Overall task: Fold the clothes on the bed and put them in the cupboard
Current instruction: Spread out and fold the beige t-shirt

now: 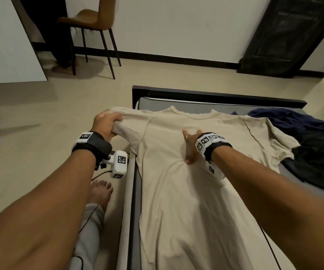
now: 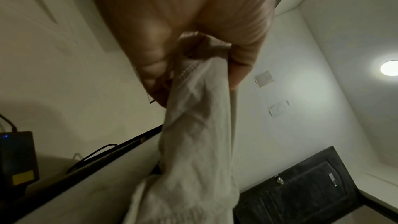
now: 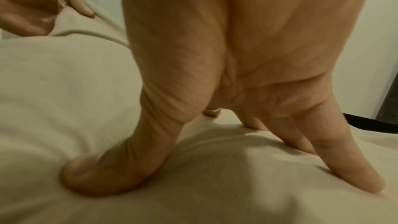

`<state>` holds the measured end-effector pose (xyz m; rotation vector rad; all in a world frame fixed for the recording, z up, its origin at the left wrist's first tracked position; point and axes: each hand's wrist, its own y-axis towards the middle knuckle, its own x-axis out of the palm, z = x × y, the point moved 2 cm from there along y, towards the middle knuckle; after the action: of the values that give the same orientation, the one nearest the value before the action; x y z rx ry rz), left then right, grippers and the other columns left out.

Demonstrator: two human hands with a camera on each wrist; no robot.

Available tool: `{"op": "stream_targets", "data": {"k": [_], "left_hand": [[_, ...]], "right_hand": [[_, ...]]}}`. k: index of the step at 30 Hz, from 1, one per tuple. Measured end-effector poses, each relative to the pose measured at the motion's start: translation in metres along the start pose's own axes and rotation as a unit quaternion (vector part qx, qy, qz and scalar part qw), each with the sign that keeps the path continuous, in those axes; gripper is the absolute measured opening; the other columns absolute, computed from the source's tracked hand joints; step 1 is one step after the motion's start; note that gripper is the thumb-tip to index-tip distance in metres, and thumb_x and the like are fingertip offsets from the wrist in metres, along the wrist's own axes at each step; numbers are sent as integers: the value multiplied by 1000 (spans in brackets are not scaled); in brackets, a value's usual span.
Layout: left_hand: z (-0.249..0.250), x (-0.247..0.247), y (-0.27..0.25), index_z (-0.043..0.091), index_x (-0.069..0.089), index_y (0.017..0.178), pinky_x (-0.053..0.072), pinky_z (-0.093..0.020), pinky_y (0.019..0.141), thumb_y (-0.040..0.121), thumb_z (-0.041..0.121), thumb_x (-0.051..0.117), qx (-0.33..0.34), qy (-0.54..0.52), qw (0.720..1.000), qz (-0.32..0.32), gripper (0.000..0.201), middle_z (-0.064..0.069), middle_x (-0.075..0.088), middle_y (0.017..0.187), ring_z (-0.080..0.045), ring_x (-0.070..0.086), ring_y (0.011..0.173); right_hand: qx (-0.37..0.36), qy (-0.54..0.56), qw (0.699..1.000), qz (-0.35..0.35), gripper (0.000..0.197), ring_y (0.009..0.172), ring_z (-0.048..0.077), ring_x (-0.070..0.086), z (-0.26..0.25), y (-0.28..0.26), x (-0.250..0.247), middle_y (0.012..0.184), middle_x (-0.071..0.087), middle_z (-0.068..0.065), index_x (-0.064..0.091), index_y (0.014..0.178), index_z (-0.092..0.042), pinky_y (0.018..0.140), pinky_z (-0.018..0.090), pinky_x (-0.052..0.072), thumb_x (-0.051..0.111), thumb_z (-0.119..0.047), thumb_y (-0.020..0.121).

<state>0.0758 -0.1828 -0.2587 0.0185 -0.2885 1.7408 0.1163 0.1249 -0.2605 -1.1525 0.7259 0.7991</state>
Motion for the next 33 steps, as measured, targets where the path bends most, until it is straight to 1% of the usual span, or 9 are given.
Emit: {"op": "stream_targets", "data": {"k": [2,5,7,11,14,19,24,29,33], "left_hand": [[-8,-7,3,11,60,84,49,-37,75,67,13,68,-3,174,985,7,19,-7,60,89,-25,55,86],[-36,-29,4,3,57,111,47,-50,95,81,16,64,-45,575,816,34,34,-18,52,124,-41,53,110],[-50,-40,1,6,50,121,41,-54,98,88,19,60,-52,666,742,60,37,-19,41,131,-44,44,120],[-54,-47,19,4,51,131,42,-52,102,92,35,63,-72,585,806,62,51,-22,41,141,-46,47,123],[-42,-32,29,1,67,99,46,-42,90,98,39,54,16,510,859,28,40,-28,60,124,-45,58,108],[-7,14,46,4,64,99,43,-39,82,103,35,45,124,483,867,-20,36,-21,66,114,-41,59,103],[4,64,71,16,74,87,48,-32,76,95,32,57,185,533,824,-63,25,-10,73,99,-33,63,86],[-11,109,89,21,76,102,55,-37,81,93,43,61,170,705,679,-118,28,-12,69,107,-35,64,93],[-2,120,111,17,78,92,54,-35,80,82,55,72,141,712,670,-153,39,-9,72,100,-32,64,90]], "right_hand": [[0,-2,1000,5,150,145,49,28,0,-1,0,166,-1,21,-16,154,-40,109,61,35,88,-62,49],[-3,0,1000,6,150,143,50,31,0,-4,-1,165,3,21,-15,155,-41,107,62,37,88,-63,47],[-3,0,1000,5,150,142,50,31,0,-3,0,165,3,21,-14,154,-41,106,62,37,88,-64,47],[-6,-2,1000,5,149,142,49,33,-1,-4,-2,165,5,23,-14,155,-40,106,61,39,87,-62,47],[-6,-2,1000,5,149,141,49,34,-3,-7,-3,165,3,23,-14,155,-40,106,61,40,88,-61,48],[-1,8,1000,2,146,140,51,35,-3,-5,0,164,-8,25,-14,155,-39,107,61,39,89,-54,53],[9,11,1000,-9,148,140,53,35,-6,2,1,163,-14,26,-18,154,-40,108,63,38,89,-53,53],[14,32,999,-27,152,140,60,27,-6,14,7,162,-21,22,-23,148,-47,106,72,33,88,-54,44],[2,43,999,-29,150,138,64,26,-3,15,7,162,-18,24,-20,150,-46,105,74,33,89,-53,47]]}}
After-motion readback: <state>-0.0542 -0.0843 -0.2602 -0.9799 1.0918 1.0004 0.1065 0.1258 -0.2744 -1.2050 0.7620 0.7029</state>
